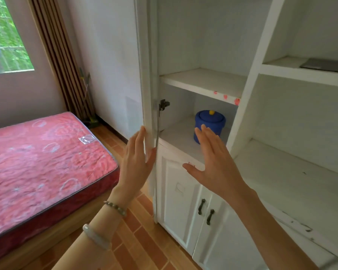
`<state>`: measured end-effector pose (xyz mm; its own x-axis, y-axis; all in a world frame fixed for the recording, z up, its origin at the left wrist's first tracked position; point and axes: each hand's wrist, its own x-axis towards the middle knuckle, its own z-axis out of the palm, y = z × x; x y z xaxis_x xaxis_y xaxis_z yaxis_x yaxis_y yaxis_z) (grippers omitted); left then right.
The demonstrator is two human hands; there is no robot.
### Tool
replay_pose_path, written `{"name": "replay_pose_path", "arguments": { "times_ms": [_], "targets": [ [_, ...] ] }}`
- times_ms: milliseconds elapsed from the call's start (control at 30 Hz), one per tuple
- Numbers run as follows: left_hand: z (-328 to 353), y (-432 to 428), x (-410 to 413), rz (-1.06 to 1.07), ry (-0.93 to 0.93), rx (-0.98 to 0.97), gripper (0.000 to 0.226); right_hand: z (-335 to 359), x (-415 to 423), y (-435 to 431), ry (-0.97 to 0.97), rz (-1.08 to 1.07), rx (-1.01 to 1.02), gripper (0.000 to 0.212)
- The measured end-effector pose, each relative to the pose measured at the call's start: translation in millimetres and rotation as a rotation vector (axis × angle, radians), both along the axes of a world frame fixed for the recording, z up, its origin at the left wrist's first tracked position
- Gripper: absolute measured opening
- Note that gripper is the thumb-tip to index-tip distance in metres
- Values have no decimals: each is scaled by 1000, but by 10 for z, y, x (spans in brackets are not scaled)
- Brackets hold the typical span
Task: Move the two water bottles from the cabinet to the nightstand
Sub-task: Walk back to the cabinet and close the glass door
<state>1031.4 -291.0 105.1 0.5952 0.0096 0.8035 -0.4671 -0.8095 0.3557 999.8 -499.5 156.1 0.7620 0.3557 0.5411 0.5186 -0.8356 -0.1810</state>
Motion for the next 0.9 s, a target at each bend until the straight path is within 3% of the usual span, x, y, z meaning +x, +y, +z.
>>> {"name": "replay_pose_path", "arguments": {
  "times_ms": [433, 900],
  "targets": [
    [-8, -1609, 598, -271, 147, 337, 76, 68, -229, -952, -10, -311, 29, 87],
    [40, -1939, 1136, -299, 121, 494, 77, 43, 20, -1063, -14, -456, 11, 85]
  ]
}}
